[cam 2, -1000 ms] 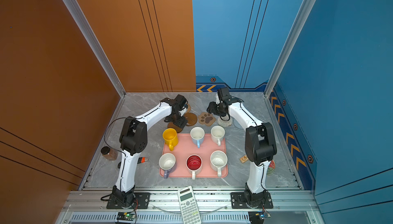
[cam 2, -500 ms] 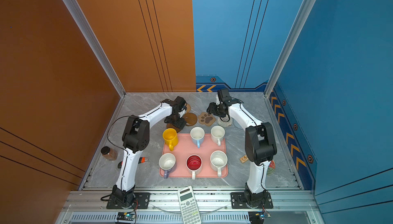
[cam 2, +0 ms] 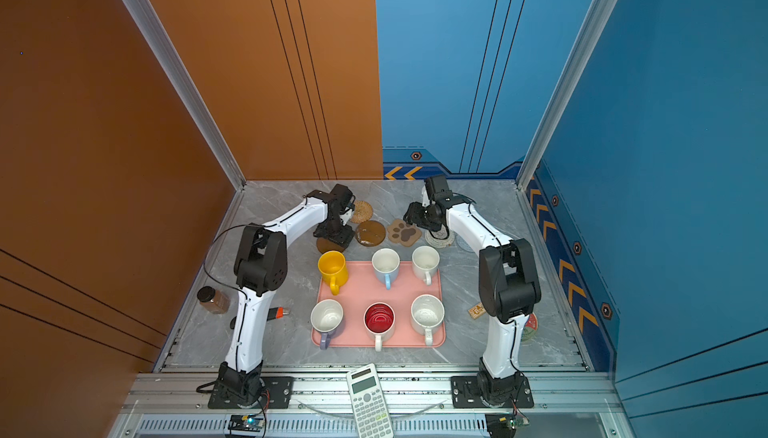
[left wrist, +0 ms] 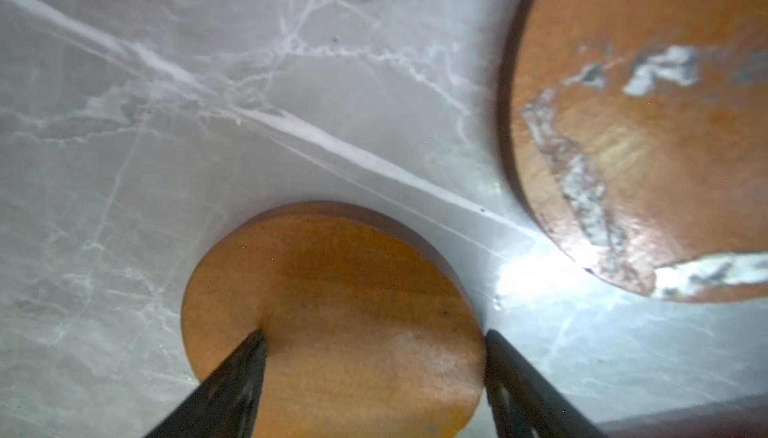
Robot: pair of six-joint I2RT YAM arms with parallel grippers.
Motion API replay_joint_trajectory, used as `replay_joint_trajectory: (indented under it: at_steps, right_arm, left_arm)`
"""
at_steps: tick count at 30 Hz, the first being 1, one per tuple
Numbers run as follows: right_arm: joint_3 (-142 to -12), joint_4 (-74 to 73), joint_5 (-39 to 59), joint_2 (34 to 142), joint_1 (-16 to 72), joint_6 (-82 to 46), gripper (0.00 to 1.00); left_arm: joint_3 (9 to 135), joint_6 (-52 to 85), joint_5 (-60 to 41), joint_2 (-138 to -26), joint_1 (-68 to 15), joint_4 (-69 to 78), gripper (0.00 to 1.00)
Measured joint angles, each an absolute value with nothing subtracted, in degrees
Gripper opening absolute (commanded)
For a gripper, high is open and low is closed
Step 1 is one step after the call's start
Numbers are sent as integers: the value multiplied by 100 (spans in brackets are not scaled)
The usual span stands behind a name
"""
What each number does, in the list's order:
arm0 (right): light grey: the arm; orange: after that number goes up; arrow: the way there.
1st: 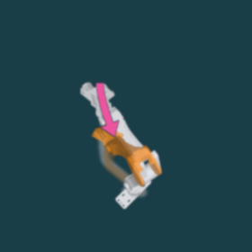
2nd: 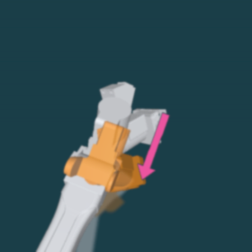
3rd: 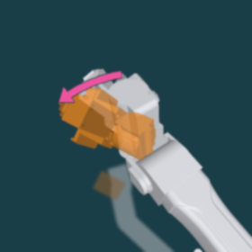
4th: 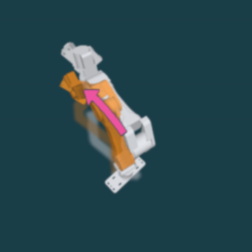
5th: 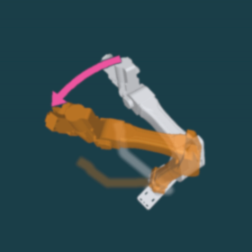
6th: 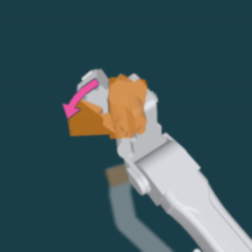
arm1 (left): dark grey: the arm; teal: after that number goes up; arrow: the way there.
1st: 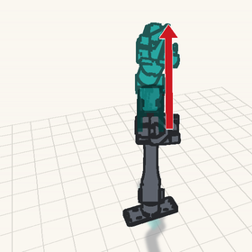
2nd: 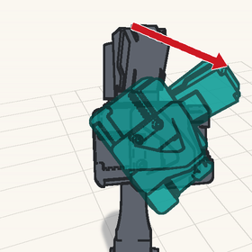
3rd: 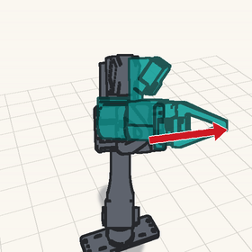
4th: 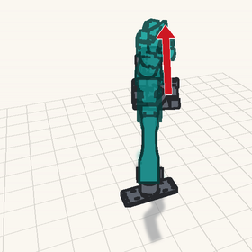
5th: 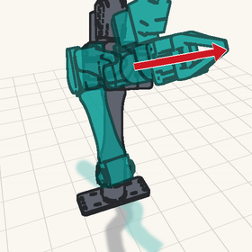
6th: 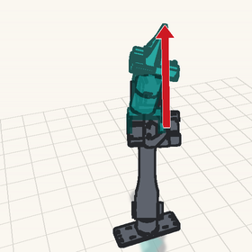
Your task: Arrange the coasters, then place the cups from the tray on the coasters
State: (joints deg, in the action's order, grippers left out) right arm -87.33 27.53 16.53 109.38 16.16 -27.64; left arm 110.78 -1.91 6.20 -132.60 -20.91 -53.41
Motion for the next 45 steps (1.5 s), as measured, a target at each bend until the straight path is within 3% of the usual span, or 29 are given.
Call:
replay_joint_trajectory:
  at_steps: [26, 45]
  right_arm:
    - [-8726, 2740, 1671, 10884, 1616, -2862, 63]
    - [-8768, 2740, 1715, 10884, 1619, -2882, 63]
  left_arm:
    - [11681, -191, 628, -13633, -1334, -5253, 77]
    - [11708, 93, 556, -13476, -1280, -5378, 81]
